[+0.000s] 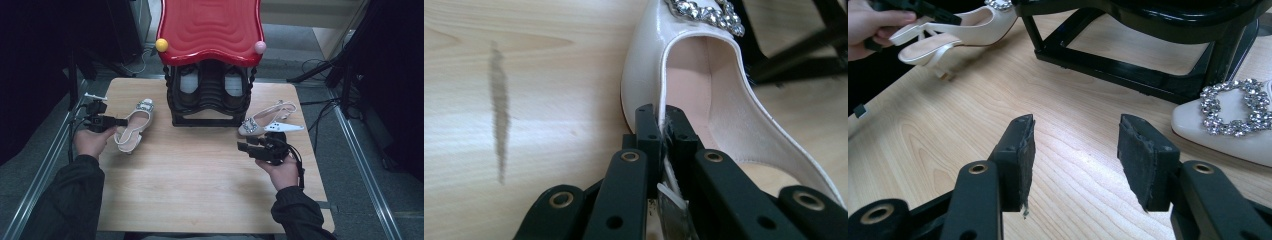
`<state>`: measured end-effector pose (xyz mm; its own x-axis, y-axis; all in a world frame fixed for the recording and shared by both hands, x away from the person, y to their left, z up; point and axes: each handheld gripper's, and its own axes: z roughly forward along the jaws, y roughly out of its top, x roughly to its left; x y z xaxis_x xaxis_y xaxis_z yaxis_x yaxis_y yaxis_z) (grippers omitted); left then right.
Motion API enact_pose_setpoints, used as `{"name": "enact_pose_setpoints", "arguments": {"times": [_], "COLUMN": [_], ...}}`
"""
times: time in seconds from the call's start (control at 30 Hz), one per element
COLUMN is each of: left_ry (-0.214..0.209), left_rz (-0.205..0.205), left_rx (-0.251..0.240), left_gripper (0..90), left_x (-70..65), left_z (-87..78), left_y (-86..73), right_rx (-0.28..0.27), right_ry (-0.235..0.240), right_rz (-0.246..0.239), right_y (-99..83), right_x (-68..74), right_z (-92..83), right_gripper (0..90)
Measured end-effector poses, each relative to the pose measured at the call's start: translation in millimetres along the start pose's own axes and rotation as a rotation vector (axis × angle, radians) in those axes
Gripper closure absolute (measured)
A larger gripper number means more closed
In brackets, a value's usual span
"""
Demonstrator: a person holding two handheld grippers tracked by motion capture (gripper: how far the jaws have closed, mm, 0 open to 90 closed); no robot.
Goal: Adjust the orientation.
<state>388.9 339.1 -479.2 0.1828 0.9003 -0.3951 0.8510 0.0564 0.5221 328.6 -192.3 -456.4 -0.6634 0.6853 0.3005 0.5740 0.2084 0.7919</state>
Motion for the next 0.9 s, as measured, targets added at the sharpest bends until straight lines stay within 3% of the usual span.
{"name": "enact_pose_setpoints", "arguments": {"times": [0.23,0.4,0.73,0.9], "left_ry": [-0.035,-0.066,-0.111,-0.141], "left_rz": [0.045,0.052,0.095,0.135], "left_rx": [0.010,0.018,0.024,0.073], "left_gripper": [88.4,88.3,88.3,88.3], "left_x": [-20.3,-30.3,-57.4,-77.2], "left_z": [-3.2,-5.3,-20.7,-14.3], "left_y": [-16.4,-28.1,-50.6,-64.0], "right_rx": [0.002,0.017,0.027,0.033], "right_ry": [-0.006,-0.012,0.004,0.011], "right_rz": [0.000,-0.011,-0.040,-0.043], "right_y": [4.0,5.8,10.7,12.2], "right_x": [1.0,1.4,4.2,5.9], "right_z": [5.9,11.4,18.4,21.8], "right_gripper": [49.5,49.4,49.2,49.1]}}
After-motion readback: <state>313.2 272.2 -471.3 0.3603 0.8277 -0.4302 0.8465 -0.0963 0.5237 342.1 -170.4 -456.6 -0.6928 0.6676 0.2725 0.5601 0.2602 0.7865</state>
